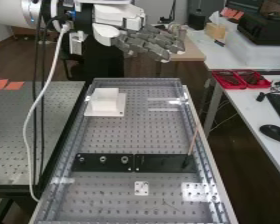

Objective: Grab the drill bit and place it in the clear container

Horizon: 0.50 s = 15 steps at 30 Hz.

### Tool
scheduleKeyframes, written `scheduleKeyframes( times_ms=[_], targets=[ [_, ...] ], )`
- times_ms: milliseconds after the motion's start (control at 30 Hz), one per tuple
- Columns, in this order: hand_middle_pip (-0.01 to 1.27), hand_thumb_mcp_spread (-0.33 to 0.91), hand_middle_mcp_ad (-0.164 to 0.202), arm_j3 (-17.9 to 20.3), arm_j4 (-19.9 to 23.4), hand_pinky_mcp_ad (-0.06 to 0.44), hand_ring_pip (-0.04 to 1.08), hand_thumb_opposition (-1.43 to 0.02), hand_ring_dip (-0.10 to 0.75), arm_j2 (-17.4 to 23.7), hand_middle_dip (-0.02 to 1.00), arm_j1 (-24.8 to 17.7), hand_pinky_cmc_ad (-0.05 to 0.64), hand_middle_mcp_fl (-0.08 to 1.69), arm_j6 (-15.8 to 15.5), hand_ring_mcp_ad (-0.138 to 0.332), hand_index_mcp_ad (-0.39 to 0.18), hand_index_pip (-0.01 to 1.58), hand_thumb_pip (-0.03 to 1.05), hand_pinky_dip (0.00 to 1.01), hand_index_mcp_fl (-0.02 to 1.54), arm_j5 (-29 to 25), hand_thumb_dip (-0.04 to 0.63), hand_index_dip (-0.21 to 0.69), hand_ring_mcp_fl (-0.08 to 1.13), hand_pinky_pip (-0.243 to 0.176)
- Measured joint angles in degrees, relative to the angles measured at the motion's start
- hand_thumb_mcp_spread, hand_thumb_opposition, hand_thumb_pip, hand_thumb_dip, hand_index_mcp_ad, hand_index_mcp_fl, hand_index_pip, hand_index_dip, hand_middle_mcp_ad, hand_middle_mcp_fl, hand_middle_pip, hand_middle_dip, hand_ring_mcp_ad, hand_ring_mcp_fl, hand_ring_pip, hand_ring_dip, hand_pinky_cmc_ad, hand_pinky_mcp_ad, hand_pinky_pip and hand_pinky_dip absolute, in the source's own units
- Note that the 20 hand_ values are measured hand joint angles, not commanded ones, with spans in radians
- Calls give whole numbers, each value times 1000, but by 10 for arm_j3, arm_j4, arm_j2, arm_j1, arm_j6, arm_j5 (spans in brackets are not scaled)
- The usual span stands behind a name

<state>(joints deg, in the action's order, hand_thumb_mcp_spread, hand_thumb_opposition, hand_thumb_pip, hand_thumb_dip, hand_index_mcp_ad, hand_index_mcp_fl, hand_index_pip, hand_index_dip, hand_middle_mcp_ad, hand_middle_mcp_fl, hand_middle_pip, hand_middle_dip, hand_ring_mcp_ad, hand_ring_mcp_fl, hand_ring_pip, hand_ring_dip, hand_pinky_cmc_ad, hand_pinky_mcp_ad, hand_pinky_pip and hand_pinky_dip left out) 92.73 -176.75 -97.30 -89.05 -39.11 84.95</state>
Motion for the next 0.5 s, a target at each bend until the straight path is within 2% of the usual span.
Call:
scheduleKeyframes(
  times_ms=[67,133,200,267,333,400,500],
  targets=[
    [134,330,58,-2,-6,178,112,-757,23,1,173,-1,312,75,0,180,-93,115,361,337,190,-13,197,220,0,-93],
    [138,302,56,-4,-11,215,112,-730,23,3,173,-2,333,52,0,178,-89,101,328,353,129,-15,162,220,0,-89],
    [138,288,59,-4,-13,250,106,-714,19,5,173,-2,361,37,4,176,-93,96,298,365,106,-12,113,215,0,-105],
    [134,267,61,-4,-13,265,105,-695,17,6,173,-1,398,35,6,190,-87,99,281,368,91,-11,84,218,0,-110],
    [134,265,58,-5,-13,297,106,-698,16,6,169,0,412,-12,5,199,-75,86,265,368,70,-2,70,206,0,-112],
    [136,239,51,-5,-12,314,105,-682,-24,7,168,0,436,-12,5,188,-87,82,262,367,70,12,54,185,3,-124],
    [136,239,61,-6,-9,312,89,-682,-58,8,143,2,461,-12,2,202,-75,86,262,358,70,16,44,169,2,-129]
  ],
)
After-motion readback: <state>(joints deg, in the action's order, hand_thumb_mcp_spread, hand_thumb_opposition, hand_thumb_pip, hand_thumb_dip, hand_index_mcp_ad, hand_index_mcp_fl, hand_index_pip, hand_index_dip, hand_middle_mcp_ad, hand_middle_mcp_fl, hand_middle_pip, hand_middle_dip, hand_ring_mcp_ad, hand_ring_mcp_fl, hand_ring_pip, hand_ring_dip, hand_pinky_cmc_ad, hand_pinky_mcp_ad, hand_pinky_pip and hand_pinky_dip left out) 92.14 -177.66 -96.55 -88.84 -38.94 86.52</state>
